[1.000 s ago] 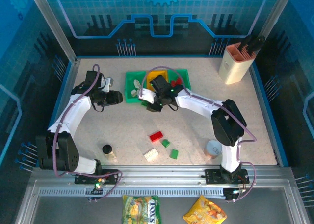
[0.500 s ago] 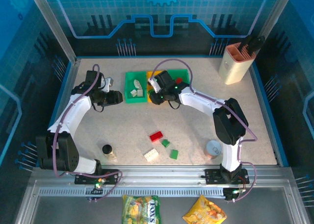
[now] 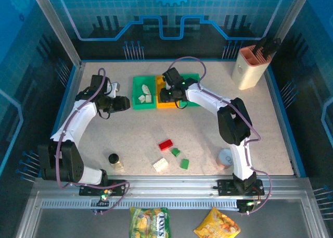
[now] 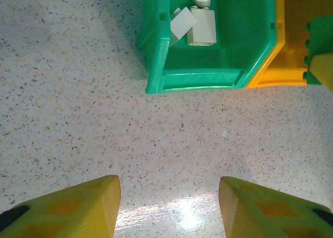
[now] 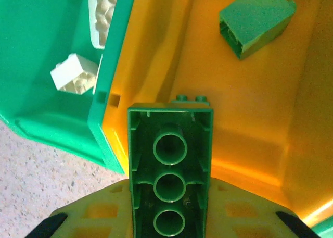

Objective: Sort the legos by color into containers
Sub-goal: Place the lego in the container.

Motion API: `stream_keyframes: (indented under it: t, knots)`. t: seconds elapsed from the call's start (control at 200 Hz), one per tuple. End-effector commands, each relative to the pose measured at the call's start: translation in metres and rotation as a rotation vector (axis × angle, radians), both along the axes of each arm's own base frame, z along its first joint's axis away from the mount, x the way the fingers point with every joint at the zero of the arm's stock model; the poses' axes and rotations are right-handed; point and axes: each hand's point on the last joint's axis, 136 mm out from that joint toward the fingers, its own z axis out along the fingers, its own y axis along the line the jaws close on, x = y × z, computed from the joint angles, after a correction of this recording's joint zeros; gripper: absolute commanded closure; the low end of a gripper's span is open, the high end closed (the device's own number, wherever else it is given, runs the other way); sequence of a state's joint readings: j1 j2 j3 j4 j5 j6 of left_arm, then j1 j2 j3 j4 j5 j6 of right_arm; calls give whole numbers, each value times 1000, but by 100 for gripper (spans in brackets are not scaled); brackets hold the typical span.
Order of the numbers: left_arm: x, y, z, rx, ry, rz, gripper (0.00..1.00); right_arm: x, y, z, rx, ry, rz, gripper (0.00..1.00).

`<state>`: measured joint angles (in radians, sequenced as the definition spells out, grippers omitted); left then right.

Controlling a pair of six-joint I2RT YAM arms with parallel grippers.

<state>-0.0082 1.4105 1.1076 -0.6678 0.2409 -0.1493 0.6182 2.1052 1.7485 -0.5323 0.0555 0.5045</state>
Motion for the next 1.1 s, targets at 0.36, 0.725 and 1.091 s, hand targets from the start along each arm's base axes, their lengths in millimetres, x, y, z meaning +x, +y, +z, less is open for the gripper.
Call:
stream_keyframes:
  t: [0.36, 0.725, 1.091]
  knots:
    - [-4, 4, 8, 13, -25, -9, 46, 32, 2, -15, 66, 82, -73, 71]
    - [-3, 5, 8, 19, -27, -6, 46, 34, 11, -28, 107, 129, -67, 65]
    - [-3, 5, 7, 19, -26, -6, 47, 29, 7, -8, 116, 101, -60, 57]
